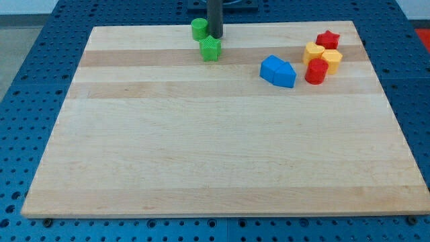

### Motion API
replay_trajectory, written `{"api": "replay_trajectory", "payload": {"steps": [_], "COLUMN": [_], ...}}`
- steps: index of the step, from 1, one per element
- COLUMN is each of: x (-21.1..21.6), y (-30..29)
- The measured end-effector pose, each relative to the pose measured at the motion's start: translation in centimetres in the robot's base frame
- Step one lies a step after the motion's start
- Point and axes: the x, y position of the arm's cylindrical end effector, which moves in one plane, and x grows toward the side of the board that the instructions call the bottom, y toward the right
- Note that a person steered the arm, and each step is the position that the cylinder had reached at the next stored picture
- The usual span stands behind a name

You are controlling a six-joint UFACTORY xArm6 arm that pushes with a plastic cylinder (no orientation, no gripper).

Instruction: Move the green circle to the left of the board

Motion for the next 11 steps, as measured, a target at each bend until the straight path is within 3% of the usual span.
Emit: {"api": "replay_trajectory", "payload": {"steps": [2,4,7,9,11], "x": [-3.1,-2.6,2.1,3.9,4.4], "y": [0.2,-3.4,-6.0,-2.2,-2.2]}}
